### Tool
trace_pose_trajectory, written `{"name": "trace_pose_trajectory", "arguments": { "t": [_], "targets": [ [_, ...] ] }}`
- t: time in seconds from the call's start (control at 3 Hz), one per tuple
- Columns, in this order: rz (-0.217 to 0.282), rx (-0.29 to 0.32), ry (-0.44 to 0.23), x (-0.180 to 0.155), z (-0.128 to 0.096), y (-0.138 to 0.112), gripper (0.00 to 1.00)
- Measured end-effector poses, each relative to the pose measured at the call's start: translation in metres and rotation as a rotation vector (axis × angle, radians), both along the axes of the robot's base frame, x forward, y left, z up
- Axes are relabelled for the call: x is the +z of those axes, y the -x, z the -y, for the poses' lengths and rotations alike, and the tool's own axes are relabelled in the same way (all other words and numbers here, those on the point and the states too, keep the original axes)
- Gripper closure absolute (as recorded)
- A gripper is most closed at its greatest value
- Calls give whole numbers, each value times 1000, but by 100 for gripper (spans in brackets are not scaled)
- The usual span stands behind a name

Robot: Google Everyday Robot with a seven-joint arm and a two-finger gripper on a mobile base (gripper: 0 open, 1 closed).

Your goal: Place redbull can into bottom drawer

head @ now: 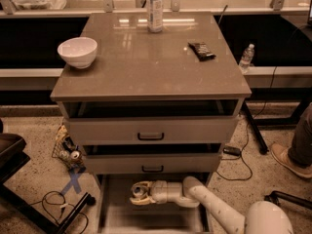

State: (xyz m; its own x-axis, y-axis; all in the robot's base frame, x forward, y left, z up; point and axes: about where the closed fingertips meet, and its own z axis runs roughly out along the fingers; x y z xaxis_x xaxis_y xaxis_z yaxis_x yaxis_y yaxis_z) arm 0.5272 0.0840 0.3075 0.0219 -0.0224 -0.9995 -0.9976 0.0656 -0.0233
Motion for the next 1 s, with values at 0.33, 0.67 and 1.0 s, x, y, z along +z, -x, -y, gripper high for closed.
{"name": "trace_pose_trajectory", "arguments": {
  "t": [0.33,0.67,1.0],
  "targets": [
    [-16,47,39,-37,-22,-2,100],
    [-58,69,53,-70,-35,3,100],
    [-91,73,62,-95,-40,9,100]
  ]
}}
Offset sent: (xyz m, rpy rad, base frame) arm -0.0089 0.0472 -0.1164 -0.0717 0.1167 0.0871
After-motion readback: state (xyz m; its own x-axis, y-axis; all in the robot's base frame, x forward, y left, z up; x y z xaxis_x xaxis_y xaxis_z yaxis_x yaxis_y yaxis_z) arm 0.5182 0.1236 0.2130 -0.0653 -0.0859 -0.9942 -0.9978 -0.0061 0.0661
